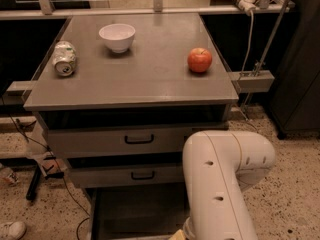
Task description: Open bottom drawer
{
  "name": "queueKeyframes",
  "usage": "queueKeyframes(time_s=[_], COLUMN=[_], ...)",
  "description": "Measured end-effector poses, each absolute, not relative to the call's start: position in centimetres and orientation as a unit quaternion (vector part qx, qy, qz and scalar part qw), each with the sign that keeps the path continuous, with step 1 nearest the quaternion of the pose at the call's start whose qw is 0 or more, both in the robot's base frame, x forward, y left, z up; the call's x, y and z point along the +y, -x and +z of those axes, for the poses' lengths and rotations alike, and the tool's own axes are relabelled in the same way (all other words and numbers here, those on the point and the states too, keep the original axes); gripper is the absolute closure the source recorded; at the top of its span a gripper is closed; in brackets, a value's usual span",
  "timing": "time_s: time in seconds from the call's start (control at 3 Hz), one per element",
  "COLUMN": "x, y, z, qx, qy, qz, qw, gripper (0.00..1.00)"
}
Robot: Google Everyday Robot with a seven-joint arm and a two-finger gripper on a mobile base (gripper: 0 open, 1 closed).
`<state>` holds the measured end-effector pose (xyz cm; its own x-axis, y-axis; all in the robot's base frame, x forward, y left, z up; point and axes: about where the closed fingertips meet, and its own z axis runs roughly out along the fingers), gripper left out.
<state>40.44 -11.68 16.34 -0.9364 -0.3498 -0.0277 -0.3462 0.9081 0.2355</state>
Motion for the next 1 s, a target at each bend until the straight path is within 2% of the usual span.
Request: queueKeyframes(time_s=[1.0], x=[-11.49], y=[-41.06], z=[15.93], qx=[-0.979], qy=[-0.167], qz=[-0.115], qw=[0.015], gripper=[0.00])
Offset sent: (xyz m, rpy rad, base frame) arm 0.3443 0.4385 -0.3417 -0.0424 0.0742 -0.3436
